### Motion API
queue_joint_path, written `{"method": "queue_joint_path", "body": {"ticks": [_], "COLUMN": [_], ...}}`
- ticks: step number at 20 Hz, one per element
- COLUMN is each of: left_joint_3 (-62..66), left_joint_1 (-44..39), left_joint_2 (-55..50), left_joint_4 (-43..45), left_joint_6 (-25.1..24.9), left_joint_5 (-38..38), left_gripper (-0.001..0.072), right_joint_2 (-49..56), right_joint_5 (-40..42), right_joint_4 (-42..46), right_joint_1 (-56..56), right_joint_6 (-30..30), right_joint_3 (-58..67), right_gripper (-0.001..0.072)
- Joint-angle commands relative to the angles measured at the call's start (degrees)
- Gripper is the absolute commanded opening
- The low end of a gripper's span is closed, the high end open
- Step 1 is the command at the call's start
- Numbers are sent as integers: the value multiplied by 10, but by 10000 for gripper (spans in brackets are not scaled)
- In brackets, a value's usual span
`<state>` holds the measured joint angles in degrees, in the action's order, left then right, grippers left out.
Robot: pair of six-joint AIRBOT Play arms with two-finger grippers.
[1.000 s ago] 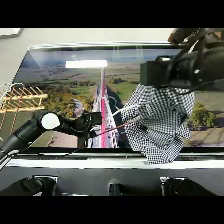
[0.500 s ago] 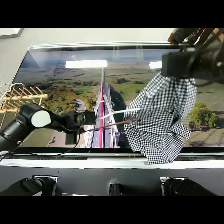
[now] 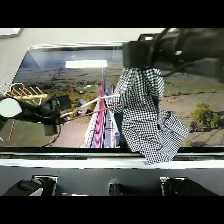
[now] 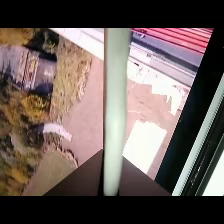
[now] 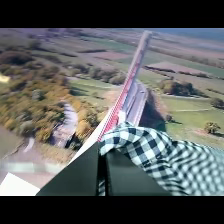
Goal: Fold the clothes and pants, and hang the long-sleeved shirts on hangers.
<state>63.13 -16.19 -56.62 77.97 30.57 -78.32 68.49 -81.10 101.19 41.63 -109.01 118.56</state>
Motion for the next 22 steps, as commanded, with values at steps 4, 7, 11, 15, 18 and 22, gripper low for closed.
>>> {"method": "queue_joint_path", "body": {"ticks": [4,7,11,15,18,22], "left_joint_3": [1,1,1,1,1,1], "left_joint_1": [49,12,-17,-18,-16,-17], "left_joint_2": [24,22,23,21,15,-11], "left_joint_4": [-100,-107,-107,-112,-136,-187], "left_joint_6": [-26,-51,-85,-137,-159,-173], "left_joint_5": [-16,-16,-25,-18,28,72], "left_gripper": [30,29,29,30,30,29], "right_joint_2": [-72,-71,-57,-56,-56,-49], "right_joint_5": [-209,-210,-183,-164,-162,-167], "right_joint_4": [121,179,207,203,183,121], "right_joint_1": [0,0,0,0,0,0], "right_joint_6": [68,123,157,178,180,180], "right_joint_3": [10,-27,-67,-67,-67,-67], "right_gripper": [36,36,36,36,36,36]}}
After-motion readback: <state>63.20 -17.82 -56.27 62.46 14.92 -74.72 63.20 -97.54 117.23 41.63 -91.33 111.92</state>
